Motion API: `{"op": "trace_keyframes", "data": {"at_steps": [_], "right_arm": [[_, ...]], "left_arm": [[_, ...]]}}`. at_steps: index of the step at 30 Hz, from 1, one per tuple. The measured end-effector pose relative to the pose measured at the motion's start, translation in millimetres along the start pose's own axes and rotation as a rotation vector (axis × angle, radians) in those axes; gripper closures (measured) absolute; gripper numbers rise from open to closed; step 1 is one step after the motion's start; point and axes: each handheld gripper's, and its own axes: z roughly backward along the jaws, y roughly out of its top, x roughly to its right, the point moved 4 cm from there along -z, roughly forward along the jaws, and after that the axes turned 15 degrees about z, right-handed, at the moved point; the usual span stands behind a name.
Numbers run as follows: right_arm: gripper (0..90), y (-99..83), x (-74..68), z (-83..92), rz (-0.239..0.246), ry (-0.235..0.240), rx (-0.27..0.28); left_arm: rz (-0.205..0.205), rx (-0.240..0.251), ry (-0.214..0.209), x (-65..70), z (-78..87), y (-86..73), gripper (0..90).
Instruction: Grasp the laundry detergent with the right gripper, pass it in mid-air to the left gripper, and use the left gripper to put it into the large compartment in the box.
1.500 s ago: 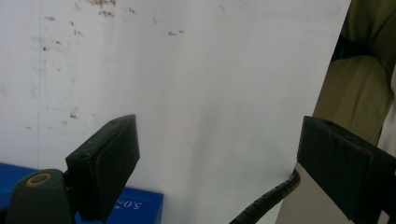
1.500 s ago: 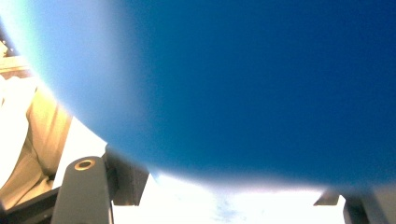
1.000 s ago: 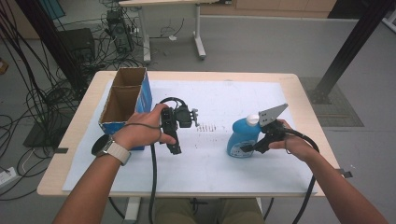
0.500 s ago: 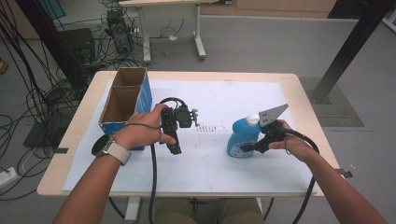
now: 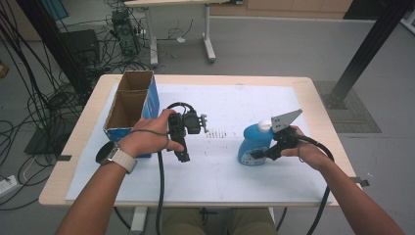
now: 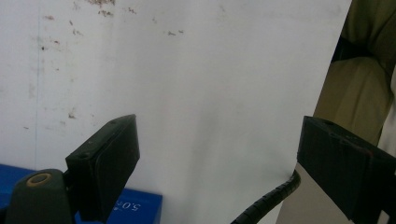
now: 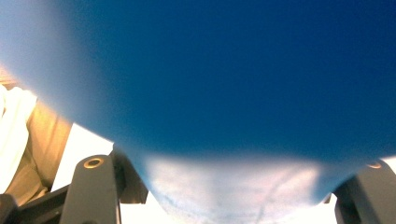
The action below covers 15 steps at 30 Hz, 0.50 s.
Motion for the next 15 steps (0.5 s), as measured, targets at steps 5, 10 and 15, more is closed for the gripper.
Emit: {"op": "trace_keyframes", "data": {"at_steps": [5, 10, 15], "right_arm": [[36.0, -0.3, 0.4, -0.3, -0.001, -0.004, 0.006], [37.5, -0.5, 0.9, -0.5, 0.001, -0.006, 0.008], [39.1, -0.9, 1.7, -0.6, 0.001, -0.008, 0.013]], "left_arm": [[0.0, -0.002, -0.001, 0.0, -0.3, -0.1, 13.3], [0.001, -0.001, -0.003, -0.4, -0.5, -0.3, 13.3], [0.002, 0.0, -0.003, -0.6, -0.9, -0.4, 13.3]]}}
